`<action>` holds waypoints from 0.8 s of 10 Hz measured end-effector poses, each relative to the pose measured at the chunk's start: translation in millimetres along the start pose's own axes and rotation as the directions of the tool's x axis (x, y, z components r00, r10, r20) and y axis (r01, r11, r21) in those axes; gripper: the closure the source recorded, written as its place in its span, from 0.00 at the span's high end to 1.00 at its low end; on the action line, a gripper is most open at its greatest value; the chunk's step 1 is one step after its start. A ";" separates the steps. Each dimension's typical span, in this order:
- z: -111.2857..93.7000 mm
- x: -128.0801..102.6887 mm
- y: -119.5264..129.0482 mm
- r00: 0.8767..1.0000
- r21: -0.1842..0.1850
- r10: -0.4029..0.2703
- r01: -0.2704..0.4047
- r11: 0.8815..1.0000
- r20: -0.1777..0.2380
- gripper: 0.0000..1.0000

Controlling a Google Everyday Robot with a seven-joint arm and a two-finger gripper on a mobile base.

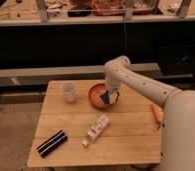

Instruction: Place the white sponge in the ceramic bowl

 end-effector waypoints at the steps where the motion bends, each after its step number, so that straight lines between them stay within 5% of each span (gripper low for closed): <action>1: -0.1 -1.4 -1.0 1.000 0.000 -0.002 0.002 1.000 0.002 0.04; 4: 0.2 1.0 -4.8 1.000 -0.002 -0.009 0.009 1.000 -0.007 0.07; 8: -0.3 4.1 -6.6 1.000 -0.005 -0.011 0.011 1.000 -0.014 0.44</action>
